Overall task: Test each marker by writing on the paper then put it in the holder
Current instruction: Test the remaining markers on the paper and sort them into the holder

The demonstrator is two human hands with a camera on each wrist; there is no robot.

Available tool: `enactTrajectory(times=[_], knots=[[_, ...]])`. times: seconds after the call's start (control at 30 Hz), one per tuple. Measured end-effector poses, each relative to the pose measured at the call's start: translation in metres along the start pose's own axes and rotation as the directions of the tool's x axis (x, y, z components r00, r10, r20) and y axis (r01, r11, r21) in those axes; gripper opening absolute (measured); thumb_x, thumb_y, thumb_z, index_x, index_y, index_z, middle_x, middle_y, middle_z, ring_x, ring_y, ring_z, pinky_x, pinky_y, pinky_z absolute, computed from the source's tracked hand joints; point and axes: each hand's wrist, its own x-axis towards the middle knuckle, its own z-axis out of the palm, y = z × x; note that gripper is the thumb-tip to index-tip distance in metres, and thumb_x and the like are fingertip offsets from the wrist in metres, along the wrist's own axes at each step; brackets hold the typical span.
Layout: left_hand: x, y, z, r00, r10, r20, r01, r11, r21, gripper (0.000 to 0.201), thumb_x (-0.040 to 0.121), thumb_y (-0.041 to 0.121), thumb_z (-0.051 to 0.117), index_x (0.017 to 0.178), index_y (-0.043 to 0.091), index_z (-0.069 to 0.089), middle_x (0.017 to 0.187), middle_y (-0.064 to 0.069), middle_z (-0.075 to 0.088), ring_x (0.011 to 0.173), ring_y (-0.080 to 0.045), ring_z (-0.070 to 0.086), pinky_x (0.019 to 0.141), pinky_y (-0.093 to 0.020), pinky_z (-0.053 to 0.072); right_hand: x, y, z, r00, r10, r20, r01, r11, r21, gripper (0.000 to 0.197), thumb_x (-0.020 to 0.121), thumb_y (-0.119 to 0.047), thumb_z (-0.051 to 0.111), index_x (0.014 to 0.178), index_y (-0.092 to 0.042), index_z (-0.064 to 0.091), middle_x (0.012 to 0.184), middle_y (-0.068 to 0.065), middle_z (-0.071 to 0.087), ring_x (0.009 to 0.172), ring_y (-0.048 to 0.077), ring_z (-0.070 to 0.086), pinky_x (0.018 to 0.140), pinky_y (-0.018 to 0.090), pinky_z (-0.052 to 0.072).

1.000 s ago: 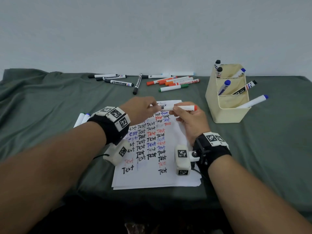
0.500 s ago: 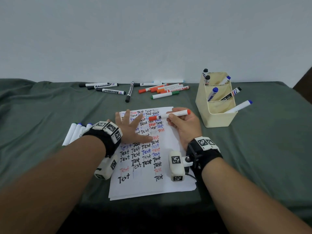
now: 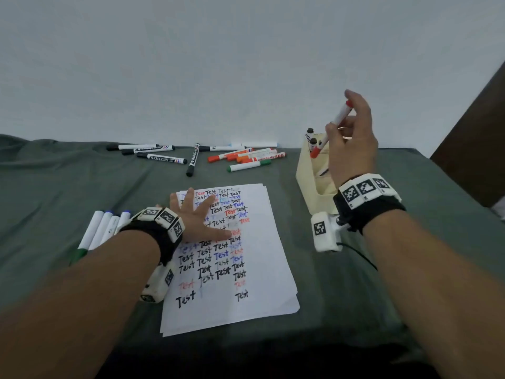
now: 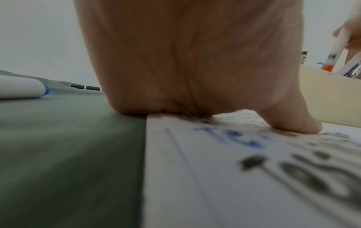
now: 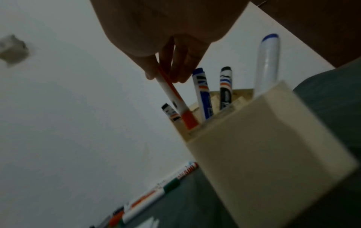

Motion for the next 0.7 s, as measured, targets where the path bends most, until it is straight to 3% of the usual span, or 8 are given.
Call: enactTrajectory(times=[0.13, 0.2, 0.27, 0.37, 0.5, 0.57, 0.63, 0.7], knots=[[-0.001, 0.001, -0.002, 1.0, 0.0, 0.016, 0.0, 1.0, -0.008, 0.132, 0.029, 0.114, 0.024, 0.139, 0.063, -0.028, 0.158, 0.005, -0.038, 0.146, -0.042, -0.028, 0.112, -0.074, -0.005, -0.001, 0.018, -0.011, 0.987, 0.076, 0.139, -0.041, 0.971, -0.235, 0.041, 0.098, -0.012, 0.061, 0.129, -0.038, 0.062, 0.095, -0.01, 0.066, 0.079, -0.006, 0.062, 0.07, 0.007, 0.047], [-0.002, 0.002, -0.003, 1.0, -0.003, 0.019, 0.003, 1.0, -0.012, 0.133, 0.029, 0.114, 0.025, 0.139, 0.063, -0.028, 0.158, 0.006, -0.038, 0.146, -0.041, -0.028, 0.112, -0.074, -0.005, -0.004, 0.029, -0.011, 0.963, 0.114, 0.244, -0.003, 0.91, -0.414, 0.03, 0.099, -0.018, 0.061, 0.126, -0.027, 0.07, 0.101, -0.002, 0.069, 0.103, 0.013, 0.062, 0.085, 0.015, 0.04], [-0.002, 0.001, -0.003, 1.0, -0.002, 0.017, 0.002, 1.0, -0.012, 0.133, 0.028, 0.114, 0.025, 0.139, 0.063, -0.028, 0.158, 0.006, -0.038, 0.147, -0.041, -0.028, 0.112, -0.074, -0.005, -0.005, 0.033, -0.009, 0.951, 0.129, 0.281, 0.031, 0.866, -0.5, 0.029, 0.099, -0.022, 0.061, 0.126, -0.021, 0.072, 0.109, 0.008, 0.069, 0.114, 0.028, 0.057, 0.088, 0.021, 0.033], [-0.002, 0.001, -0.002, 1.0, -0.001, 0.011, 0.002, 1.0, -0.012, 0.132, 0.028, 0.114, 0.024, 0.139, 0.063, -0.027, 0.159, 0.006, -0.037, 0.147, -0.04, -0.027, 0.112, -0.073, -0.005, -0.005, 0.032, -0.003, 0.954, 0.077, 0.289, 0.108, 0.812, -0.573, 0.032, 0.098, -0.024, 0.06, 0.128, -0.015, 0.069, 0.122, 0.008, 0.067, 0.129, 0.036, 0.048, 0.106, 0.031, 0.03], [-0.001, 0.0, -0.002, 1.0, -0.005, 0.007, 0.005, 1.0, -0.015, 0.132, 0.028, 0.114, 0.024, 0.139, 0.063, -0.027, 0.159, 0.006, -0.037, 0.147, -0.04, -0.028, 0.111, -0.073, -0.006, -0.02, 0.021, 0.011, 0.928, -0.098, 0.36, 0.301, 0.767, -0.567, 0.05, 0.097, -0.021, 0.063, 0.146, -0.016, 0.053, 0.154, 0.009, 0.044, 0.152, 0.035, 0.019, 0.121, 0.042, 0.025], [-0.001, 0.0, -0.002, 1.0, -0.007, 0.003, 0.007, 1.0, -0.019, 0.133, 0.027, 0.114, 0.024, 0.139, 0.064, -0.027, 0.159, 0.006, -0.036, 0.147, -0.04, -0.028, 0.111, -0.073, -0.006, -0.028, 0.016, 0.025, 0.836, -0.135, 0.532, 0.429, 0.766, -0.479, 0.054, 0.097, -0.022, 0.064, 0.149, -0.016, 0.05, 0.158, 0.01, 0.04, 0.153, 0.033, 0.02, 0.124, 0.044, 0.022], [-0.001, 0.001, -0.002, 1.0, -0.008, -0.005, 0.008, 1.0, -0.015, 0.134, 0.025, 0.114, 0.023, 0.14, 0.063, -0.025, 0.16, 0.006, -0.034, 0.147, -0.041, -0.027, 0.111, -0.072, -0.006, -0.035, 0.016, 0.042, 0.683, 0.022, 0.73, 0.45, 0.775, -0.444, 0.062, 0.1, -0.032, 0.062, 0.156, -0.021, 0.038, 0.165, 0.006, 0.03, 0.155, 0.026, 0.019, 0.125, 0.043, 0.019], [-0.001, 0.002, -0.002, 1.0, -0.009, -0.006, 0.009, 1.0, -0.012, 0.136, 0.024, 0.114, 0.023, 0.14, 0.063, -0.025, 0.161, 0.006, -0.033, 0.147, -0.041, -0.028, 0.111, -0.072, -0.006, -0.042, 0.021, 0.059, 0.522, 0.246, 0.817, 0.449, 0.734, -0.509, 0.074, 0.1, -0.049, 0.057, 0.161, -0.022, 0.025, 0.17, 0.005, 0.016, 0.157, 0.025, 0.01, 0.126, 0.042, 0.014]])
